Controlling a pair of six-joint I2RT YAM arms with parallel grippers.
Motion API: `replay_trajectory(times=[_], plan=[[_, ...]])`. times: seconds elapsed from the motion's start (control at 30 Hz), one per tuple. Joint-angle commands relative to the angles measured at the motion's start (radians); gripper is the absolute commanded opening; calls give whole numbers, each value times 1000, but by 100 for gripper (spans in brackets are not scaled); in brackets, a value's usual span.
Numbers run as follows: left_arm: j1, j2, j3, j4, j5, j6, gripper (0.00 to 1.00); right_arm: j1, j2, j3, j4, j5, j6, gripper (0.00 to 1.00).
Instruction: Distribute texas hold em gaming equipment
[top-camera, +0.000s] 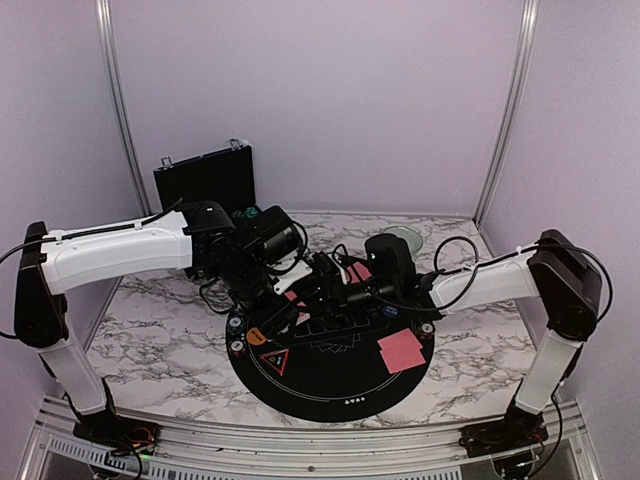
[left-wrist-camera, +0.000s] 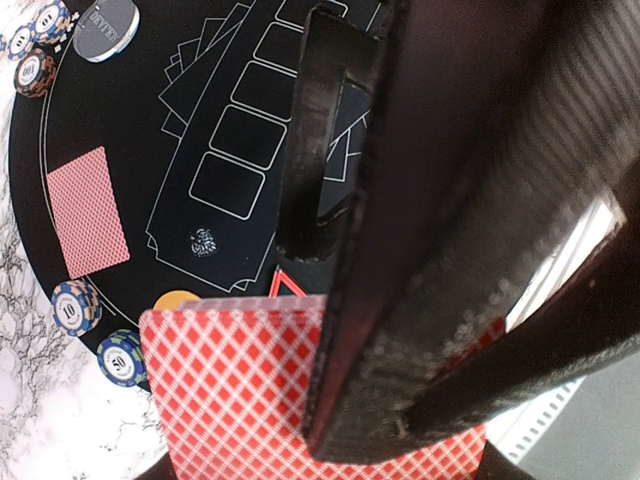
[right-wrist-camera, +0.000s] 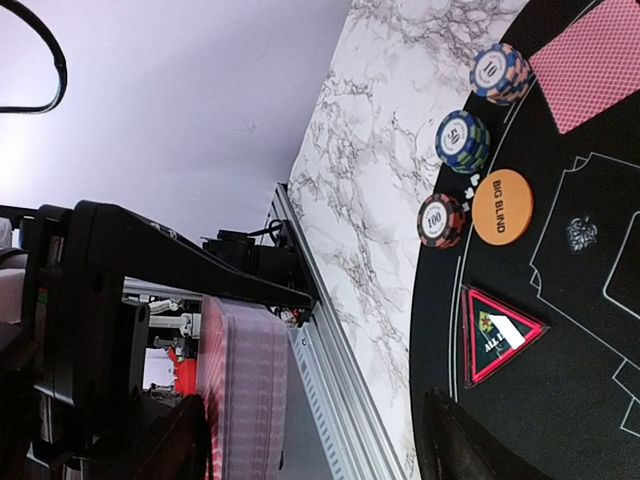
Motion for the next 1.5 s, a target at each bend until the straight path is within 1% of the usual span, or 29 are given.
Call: replay_trajectory(times=[0.0, 0.2, 0.5, 1.47], plan=[[-12, -40, 7, 34, 22, 17, 49, 10, 28, 39, 5, 4, -2, 70], [-12, -46, 4, 37, 17, 15, 49, -23, 0, -13, -3, 16, -5, 69], [-12, -38, 10, 41, 15, 14, 49, -49, -42, -40, -17, 21, -15, 68], [-12, -34, -7, 41, 20, 8, 49, -47, -107, -41, -10, 20, -16, 69]])
